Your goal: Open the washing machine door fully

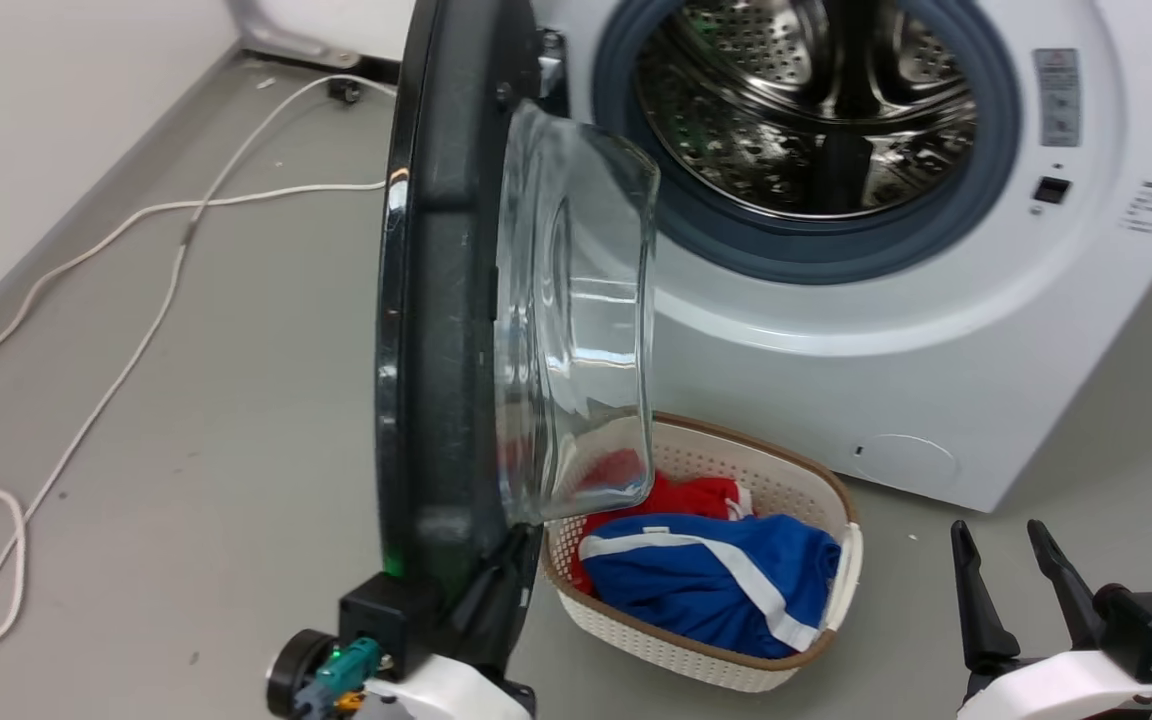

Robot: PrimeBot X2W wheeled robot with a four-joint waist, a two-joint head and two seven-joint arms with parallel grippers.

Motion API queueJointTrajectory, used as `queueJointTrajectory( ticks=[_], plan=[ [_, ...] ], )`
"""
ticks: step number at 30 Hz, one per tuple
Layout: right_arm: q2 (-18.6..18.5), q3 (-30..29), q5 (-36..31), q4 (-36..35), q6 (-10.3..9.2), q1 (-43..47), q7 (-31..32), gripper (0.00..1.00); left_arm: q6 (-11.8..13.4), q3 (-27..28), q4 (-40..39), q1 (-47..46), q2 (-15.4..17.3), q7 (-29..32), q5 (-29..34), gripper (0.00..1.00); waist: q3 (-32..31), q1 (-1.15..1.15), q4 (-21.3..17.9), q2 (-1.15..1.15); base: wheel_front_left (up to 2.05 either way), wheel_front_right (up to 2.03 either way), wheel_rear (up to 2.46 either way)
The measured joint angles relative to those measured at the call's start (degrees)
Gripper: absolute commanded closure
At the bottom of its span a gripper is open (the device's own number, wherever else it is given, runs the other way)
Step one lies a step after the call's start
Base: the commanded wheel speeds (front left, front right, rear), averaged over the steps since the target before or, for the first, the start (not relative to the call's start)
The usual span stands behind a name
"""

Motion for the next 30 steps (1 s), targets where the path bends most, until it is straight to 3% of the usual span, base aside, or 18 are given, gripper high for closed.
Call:
queueJointTrajectory(
  ticks=[6, 12, 30],
  plan=[
    [0.07, -0.36, -0.13, -0.21, 0.00, -0.05, 0.09, 0.00, 1.11, 4.67, 1.98, -0.01, 1.52, -2.12, -1.96, 1.00, 0.37, 0.00, 4.00, 0.00, 0.00, 0.00, 0.00],
    [0.10, -0.14, 0.04, -1.00, 0.01, -0.30, 1.04, 0.00, 1.05, 10.18, 5.55, -1.82, 3.72, -4.45, -4.57, 1.00, 1.94, 0.00, 5.59, 0.00, 0.00, 0.00, 0.00],
    [0.12, 0.53, -0.49, -2.98, 0.00, -3.79, 1.77, 0.00, -2.87, 24.52, 25.20, -13.21, 11.16, -11.63, -12.59, 1.00, 8.28, 0.01, 3.21, 0.00, 0.00, 0.00, 0.00]
  ],
)
